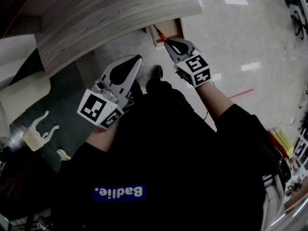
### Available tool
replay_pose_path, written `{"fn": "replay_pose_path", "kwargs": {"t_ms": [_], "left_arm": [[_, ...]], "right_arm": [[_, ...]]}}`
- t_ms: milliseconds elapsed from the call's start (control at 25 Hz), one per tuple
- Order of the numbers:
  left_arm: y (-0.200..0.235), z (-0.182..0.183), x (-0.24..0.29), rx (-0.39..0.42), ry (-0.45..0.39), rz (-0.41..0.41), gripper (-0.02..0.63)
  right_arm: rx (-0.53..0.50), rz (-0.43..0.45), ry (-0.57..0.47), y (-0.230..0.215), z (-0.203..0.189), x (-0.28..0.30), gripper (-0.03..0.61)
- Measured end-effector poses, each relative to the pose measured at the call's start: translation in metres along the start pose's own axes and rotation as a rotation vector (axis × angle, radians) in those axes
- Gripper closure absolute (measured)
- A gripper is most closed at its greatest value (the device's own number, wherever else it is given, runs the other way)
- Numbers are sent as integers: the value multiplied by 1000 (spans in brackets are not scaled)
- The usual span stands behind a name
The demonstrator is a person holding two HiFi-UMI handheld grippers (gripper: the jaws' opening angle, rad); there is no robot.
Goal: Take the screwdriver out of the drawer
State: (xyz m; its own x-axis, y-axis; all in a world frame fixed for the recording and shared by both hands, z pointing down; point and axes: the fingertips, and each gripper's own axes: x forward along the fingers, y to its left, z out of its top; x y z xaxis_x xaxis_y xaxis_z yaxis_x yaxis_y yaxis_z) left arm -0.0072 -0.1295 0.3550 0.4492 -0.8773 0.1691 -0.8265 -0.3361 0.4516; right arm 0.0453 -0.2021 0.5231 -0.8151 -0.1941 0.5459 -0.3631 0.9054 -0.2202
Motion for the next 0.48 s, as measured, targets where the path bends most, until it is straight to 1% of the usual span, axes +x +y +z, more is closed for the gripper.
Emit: {"fn": "replay_pose_path", "kwargs": {"t_ms": [80,200,480], "left_arm": [[4,1,-1,-8,5,1,612],[9,4,0,1,17,0,612],[30,7,7,-11,13,24,612]], "right_arm": [[-8,-9,28,-5,-6,10,545],[7,-31,70,-16,-21,26,542],[12,-78,175,-46,-67,59,497]]}}
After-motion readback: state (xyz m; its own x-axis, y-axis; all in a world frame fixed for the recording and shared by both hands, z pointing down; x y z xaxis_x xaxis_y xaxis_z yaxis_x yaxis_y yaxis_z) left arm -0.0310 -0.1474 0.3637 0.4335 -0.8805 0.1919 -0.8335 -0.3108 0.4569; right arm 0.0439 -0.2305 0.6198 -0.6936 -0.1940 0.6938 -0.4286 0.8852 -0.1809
